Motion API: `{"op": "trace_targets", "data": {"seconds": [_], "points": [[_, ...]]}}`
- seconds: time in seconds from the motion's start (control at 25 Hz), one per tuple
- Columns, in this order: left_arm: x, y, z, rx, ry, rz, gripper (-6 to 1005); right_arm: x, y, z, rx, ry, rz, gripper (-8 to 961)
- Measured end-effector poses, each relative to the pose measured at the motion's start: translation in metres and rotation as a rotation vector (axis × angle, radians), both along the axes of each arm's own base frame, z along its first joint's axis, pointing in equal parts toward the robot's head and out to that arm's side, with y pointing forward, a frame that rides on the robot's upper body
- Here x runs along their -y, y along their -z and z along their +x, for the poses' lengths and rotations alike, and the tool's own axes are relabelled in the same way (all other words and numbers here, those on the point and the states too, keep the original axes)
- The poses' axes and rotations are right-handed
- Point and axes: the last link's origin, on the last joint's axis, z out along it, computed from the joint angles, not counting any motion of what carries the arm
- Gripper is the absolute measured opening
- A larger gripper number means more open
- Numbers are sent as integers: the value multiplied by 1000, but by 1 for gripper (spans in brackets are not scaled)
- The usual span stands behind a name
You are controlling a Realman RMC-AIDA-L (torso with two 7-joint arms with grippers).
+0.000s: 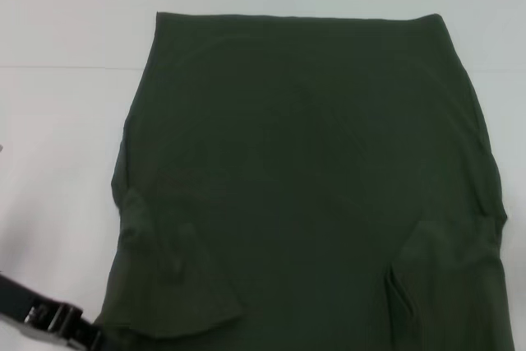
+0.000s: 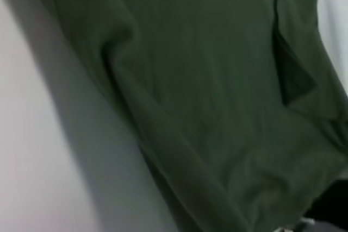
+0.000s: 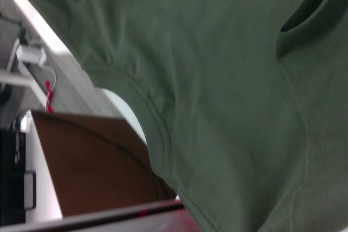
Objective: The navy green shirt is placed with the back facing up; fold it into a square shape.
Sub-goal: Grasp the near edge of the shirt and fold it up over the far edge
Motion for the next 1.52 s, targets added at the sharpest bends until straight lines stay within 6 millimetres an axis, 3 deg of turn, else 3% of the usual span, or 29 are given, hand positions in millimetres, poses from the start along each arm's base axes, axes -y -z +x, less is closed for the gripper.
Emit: {"op": "trace_targets", "data": {"seconds": [0.36,0.6,0.8,1.0,1.28,1.52], "points": [[13,2,-3,-4,11,-83,34,7,11,-1,2,-22,-84,57],[4,0,7,90,48,-15,34,0,9,-7,-69,-18,-19,56],[-15,-17,15,209,43,158,34,-15,-15,-10,-196,25,165,56],[-39,-37,14,319,-15,421,34,-29,-54,-4,-356,86,461,56],[-53,-44,4,422,-93,642,34,-34,-78,7,-470,134,718,57],[-60,-36,0,481,-160,722,34,-41,-77,17,-521,204,883,56]]}}
